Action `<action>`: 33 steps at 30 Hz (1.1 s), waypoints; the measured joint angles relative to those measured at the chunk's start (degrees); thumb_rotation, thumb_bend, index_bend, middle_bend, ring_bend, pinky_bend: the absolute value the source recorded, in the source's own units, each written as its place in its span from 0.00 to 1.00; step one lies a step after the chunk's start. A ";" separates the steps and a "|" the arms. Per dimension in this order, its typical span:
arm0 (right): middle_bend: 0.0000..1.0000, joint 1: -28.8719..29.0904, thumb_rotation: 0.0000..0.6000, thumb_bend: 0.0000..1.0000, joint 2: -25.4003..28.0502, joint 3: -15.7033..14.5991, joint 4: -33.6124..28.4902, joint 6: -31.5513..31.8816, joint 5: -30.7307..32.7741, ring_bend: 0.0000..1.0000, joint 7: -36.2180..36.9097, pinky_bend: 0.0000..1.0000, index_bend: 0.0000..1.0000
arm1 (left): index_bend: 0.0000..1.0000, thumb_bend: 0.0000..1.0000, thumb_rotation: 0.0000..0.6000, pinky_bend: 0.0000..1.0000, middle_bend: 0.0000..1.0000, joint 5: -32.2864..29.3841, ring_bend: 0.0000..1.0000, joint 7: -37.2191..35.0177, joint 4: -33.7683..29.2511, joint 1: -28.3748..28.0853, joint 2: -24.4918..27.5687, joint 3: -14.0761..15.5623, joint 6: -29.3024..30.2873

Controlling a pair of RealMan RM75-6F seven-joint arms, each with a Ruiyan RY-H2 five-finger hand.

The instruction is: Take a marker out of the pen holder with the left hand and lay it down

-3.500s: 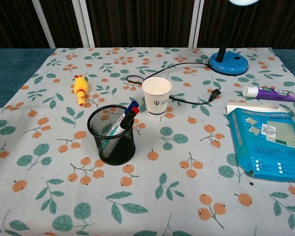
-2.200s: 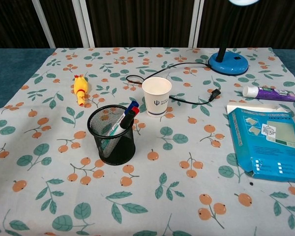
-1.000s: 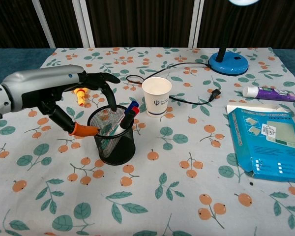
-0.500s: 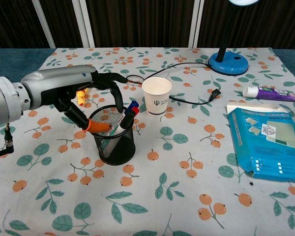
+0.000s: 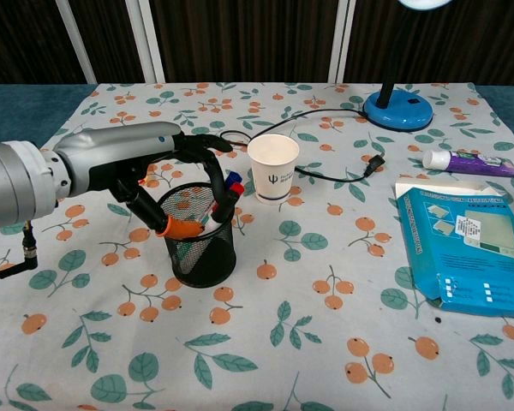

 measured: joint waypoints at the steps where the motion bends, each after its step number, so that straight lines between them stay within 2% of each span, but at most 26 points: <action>1: 0.00 0.00 1.00 0.16 0.01 0.00 0.00 -0.02 0.01 0.07 0.02 0.18 0.02 | 0.43 0.29 1.00 0.00 0.00 -0.14 0.00 0.18 -0.04 -0.13 -0.05 0.09 0.00; 7: 0.00 0.01 1.00 0.16 0.01 -0.01 -0.01 -0.02 -0.01 0.07 0.01 0.18 0.02 | 0.45 0.32 1.00 0.00 0.01 -0.42 0.00 1.20 -0.47 -0.62 -0.19 0.68 0.20; 28: 0.00 0.02 1.00 0.16 0.17 -0.05 -0.09 -0.07 -0.06 0.07 0.27 0.18 0.02 | 0.52 0.33 1.00 0.00 0.01 -2.69 0.00 3.80 -1.48 -1.85 -0.15 1.71 1.38; 33: 0.00 0.02 1.00 0.16 0.16 -0.08 -0.07 -0.04 -0.13 0.07 0.25 0.18 0.02 | 0.49 0.33 1.00 0.00 0.01 -2.45 0.00 3.48 -1.75 -1.73 0.22 1.71 1.90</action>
